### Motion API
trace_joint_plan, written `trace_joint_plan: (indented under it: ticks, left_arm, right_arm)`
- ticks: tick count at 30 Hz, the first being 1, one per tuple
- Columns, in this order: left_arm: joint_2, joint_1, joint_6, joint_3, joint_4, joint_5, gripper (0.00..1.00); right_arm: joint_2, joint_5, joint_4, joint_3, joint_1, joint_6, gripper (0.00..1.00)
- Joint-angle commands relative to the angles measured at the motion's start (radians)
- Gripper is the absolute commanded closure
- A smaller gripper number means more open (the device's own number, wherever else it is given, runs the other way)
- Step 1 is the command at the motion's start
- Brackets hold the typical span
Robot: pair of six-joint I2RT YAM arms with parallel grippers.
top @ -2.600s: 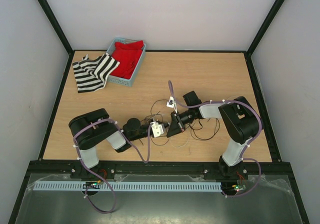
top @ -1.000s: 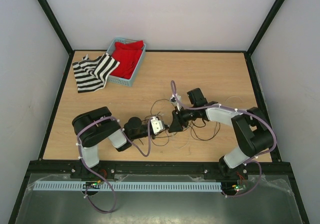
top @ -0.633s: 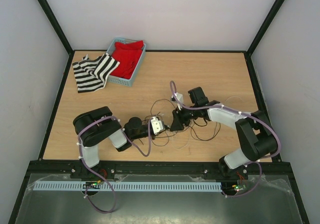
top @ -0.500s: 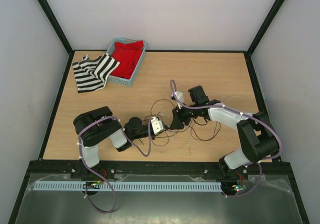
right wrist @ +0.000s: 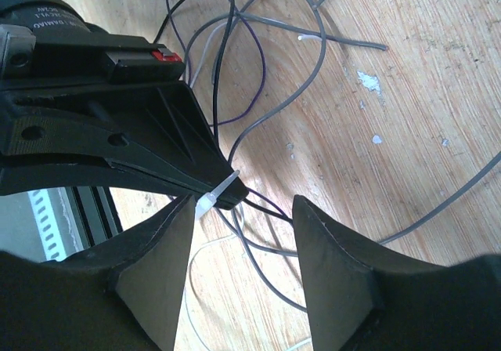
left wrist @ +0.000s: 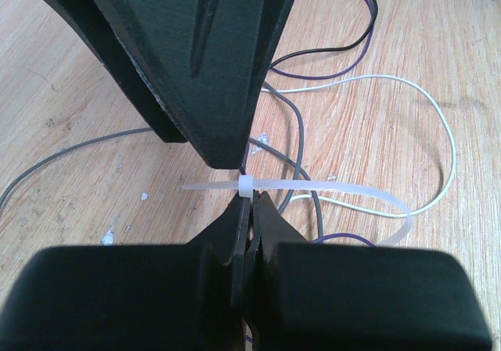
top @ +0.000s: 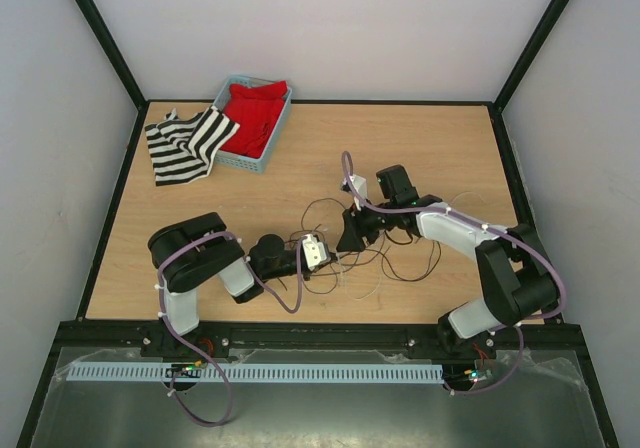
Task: Zip-tie the wires
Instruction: Tie the cable at the center of the board.
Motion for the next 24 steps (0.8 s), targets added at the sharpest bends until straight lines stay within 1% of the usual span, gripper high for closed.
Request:
trace_joint_plan:
  ticks: [1,10,24]
  left_arm:
    - [0.010,0.004,-0.011,0.020,0.012,0.024,1.00]
    - [0.010,0.004,-0.014,0.022,0.012,0.027,1.00]
    - [0.008,0.004,-0.012,0.021,0.012,0.023,1.00]
  right_arm:
    - [0.020,-0.037,0.040,0.021,-0.005,0.040,0.37]
    - [0.046,-0.082,0.109,-0.002,-0.003,0.101,0.40]
    - [0.083,-0.122,0.112,-0.005,0.000,0.122,0.52]
